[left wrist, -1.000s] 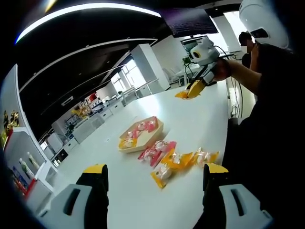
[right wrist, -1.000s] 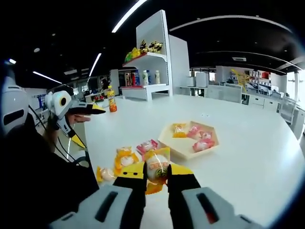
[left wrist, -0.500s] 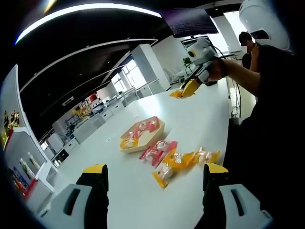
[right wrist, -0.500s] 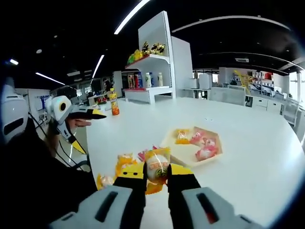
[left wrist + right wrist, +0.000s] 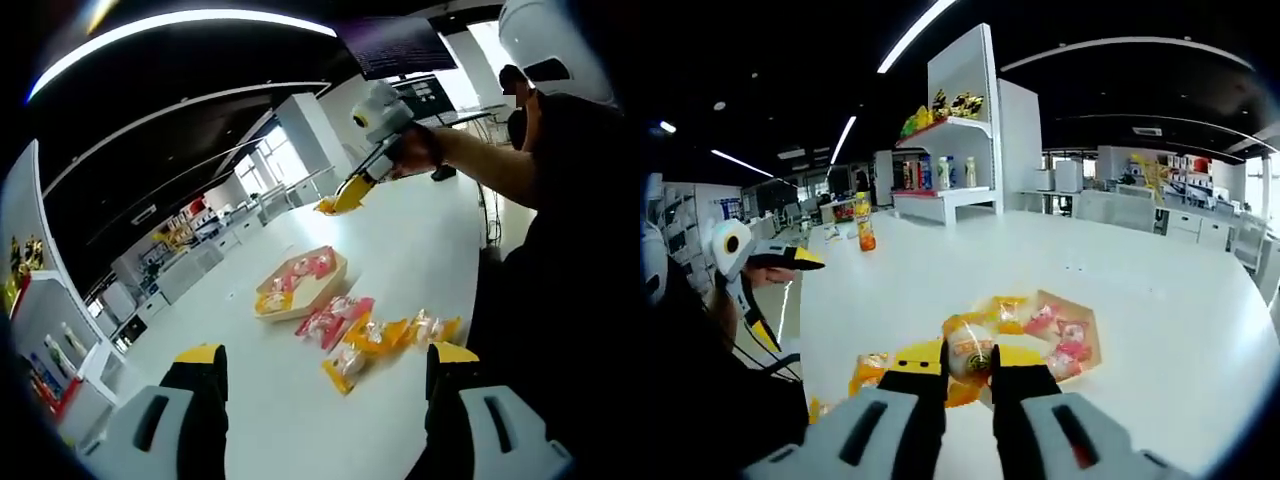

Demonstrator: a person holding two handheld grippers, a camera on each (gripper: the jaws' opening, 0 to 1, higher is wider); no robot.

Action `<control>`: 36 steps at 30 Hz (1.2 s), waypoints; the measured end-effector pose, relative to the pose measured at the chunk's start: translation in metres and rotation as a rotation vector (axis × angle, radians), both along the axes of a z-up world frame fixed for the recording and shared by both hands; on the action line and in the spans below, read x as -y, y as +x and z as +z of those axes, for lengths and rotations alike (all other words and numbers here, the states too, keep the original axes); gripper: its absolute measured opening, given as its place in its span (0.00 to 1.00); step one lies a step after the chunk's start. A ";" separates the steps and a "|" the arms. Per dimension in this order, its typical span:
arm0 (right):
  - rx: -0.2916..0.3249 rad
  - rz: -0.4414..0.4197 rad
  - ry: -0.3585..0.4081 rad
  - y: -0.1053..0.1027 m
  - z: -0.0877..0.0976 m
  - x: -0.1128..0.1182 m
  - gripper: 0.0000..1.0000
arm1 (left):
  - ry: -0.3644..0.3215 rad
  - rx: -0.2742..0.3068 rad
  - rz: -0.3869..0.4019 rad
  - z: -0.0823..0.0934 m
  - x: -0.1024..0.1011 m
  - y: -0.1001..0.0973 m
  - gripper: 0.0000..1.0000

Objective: Pick up the marshmallows scattered on the table and place them into the bowl on the table

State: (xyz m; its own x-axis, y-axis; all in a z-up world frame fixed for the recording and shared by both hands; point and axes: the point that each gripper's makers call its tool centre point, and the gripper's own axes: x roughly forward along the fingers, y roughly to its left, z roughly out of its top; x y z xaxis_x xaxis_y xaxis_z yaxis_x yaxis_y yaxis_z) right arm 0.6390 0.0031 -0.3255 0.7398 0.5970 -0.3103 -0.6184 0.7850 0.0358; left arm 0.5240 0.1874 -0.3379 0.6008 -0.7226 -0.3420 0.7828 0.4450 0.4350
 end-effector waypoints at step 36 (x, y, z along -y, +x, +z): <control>-0.032 -0.112 -0.124 0.088 -0.074 -0.021 0.15 | 0.010 -0.011 0.000 -0.006 -0.008 -0.001 0.80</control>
State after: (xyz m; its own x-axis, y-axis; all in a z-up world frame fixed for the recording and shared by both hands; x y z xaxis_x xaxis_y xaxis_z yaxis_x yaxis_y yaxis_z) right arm 0.7265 0.0242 -0.3996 0.7881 0.4671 -0.4009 -0.5270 0.8485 -0.0473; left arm 0.5225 0.1958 -0.3440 0.5969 -0.7192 -0.3557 0.7876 0.4405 0.4310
